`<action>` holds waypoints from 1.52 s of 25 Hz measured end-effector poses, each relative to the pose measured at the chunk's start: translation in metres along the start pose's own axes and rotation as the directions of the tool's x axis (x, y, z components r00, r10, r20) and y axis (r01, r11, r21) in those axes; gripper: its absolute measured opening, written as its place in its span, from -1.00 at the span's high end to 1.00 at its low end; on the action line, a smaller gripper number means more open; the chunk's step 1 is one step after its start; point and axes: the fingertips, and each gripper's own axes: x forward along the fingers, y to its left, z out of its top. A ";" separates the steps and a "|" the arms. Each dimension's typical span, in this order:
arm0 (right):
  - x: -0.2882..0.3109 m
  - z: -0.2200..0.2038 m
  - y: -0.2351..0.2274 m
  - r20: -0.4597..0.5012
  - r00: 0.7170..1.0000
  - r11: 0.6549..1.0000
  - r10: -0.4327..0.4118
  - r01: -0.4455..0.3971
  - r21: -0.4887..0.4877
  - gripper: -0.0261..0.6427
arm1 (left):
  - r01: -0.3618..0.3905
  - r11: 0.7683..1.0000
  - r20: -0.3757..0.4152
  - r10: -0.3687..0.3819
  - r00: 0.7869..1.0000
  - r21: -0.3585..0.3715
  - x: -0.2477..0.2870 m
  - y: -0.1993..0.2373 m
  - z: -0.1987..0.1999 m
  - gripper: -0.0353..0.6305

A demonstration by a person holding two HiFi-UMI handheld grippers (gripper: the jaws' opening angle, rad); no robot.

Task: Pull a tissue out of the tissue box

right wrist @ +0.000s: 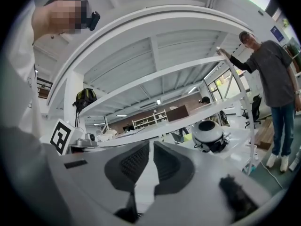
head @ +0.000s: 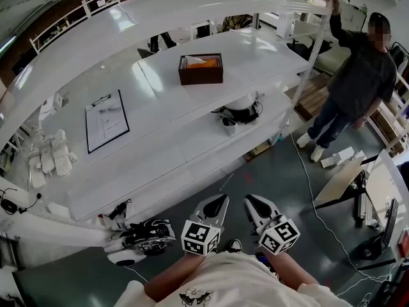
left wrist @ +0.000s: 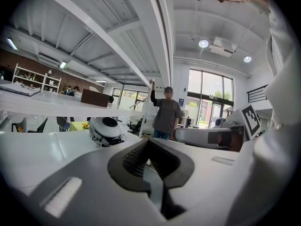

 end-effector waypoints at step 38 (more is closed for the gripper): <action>0.235 0.083 -0.183 0.000 1.000 0.999 0.027 -0.027 -0.045 0.87 | -0.217 0.975 0.084 0.212 0.974 0.051 0.169 0.233 0.128 0.87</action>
